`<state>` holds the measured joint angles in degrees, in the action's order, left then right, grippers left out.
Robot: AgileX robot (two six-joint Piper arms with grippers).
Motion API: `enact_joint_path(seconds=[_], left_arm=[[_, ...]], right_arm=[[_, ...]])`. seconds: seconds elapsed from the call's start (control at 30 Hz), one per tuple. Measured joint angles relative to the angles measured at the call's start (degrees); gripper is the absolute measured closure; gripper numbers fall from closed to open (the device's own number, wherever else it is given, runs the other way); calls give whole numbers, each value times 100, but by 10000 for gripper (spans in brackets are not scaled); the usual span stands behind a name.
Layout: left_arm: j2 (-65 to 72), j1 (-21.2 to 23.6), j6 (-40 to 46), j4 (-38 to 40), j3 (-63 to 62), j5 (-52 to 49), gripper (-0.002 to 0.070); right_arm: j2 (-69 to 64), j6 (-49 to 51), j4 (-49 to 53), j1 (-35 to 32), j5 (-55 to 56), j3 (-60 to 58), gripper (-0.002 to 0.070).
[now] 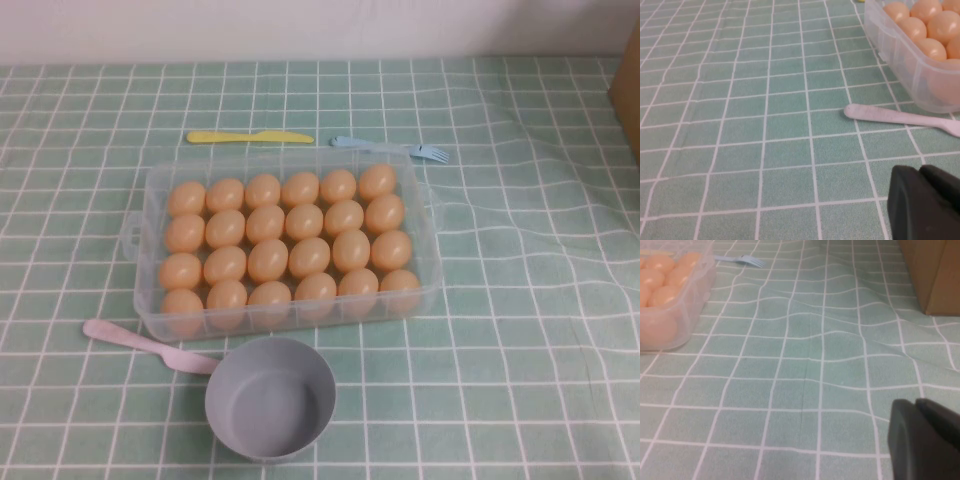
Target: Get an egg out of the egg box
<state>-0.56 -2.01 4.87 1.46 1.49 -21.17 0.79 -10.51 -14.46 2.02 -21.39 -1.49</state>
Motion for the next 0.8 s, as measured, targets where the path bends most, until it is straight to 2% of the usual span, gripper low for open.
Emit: enact_joint_path(seconds=[0.53, 0.8], left_arm=[[0, 0, -171, -146, 0, 245, 679], [0, 0, -1654, 1285, 0, 1236, 678]], right_arm=[[0, 0, 0, 0, 0, 0, 694], [0, 0, 0, 0, 0, 0, 694]])
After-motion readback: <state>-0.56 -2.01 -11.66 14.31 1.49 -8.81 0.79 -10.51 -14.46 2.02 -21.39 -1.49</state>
